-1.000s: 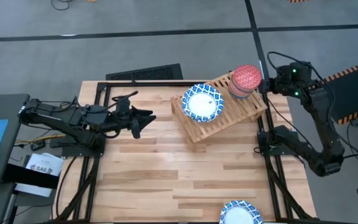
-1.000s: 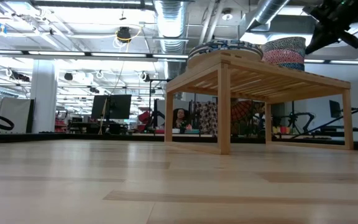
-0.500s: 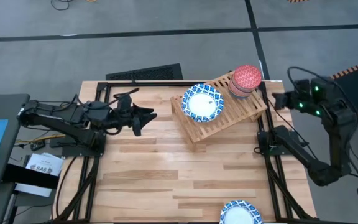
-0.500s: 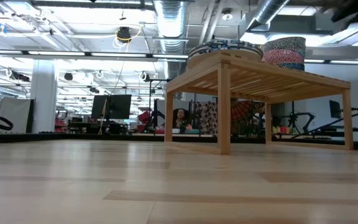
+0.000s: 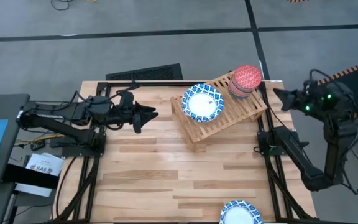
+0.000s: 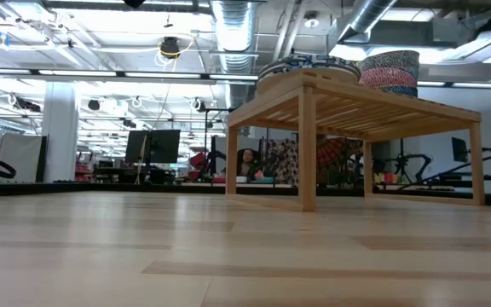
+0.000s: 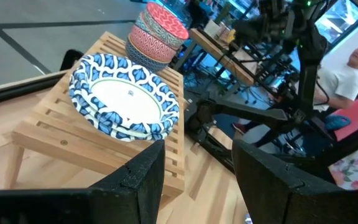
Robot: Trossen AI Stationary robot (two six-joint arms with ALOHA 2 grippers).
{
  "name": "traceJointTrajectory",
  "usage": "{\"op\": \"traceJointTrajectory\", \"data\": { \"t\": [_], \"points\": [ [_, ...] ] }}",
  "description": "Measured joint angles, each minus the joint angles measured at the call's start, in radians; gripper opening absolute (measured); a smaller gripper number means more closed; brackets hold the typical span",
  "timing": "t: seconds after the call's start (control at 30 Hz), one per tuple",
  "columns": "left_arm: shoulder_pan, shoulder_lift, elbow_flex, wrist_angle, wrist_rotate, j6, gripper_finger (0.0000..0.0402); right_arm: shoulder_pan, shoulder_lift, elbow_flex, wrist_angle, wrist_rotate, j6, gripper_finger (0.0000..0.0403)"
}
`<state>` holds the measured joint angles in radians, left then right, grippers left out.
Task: Place and stack bowls onto a shelf
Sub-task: Adjust the colored pattern bowls on the shelf
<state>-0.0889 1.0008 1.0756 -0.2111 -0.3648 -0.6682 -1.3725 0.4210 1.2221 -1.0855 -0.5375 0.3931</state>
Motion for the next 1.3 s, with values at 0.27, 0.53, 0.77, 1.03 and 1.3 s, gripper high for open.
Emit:
{"op": "traceJointTrajectory", "data": {
  "t": [0.27, 0.53, 0.77, 1.03, 1.3],
  "points": [
    [0.000, 0.000, 0.000, 0.000, 0.017, -0.008, 0.0171, -0.050, 0.092, 0.055, 0.105, -0.115, 0.020, 0.0017],
    [0.020, 0.000, 0.000, 0.000, 0.022, -0.001, 0.0171, -0.051, 0.176, 0.221, 0.101, -0.119, 0.012, 0.0017],
    [0.027, 0.000, 0.000, 0.000, 0.047, -0.031, 0.0171, 0.012, 0.387, 0.402, 0.108, -0.147, -0.059, 0.0017],
    [0.027, 0.000, 0.000, 0.000, 0.046, -0.035, 0.0171, 0.277, 0.511, 0.490, 0.165, -0.021, -0.046, 0.0017],
    [0.027, 0.000, 0.000, 0.000, 0.038, -0.030, 0.0171, 0.858, 0.666, 0.492, 0.202, 0.409, -0.084, 0.0017]
  ]
}}
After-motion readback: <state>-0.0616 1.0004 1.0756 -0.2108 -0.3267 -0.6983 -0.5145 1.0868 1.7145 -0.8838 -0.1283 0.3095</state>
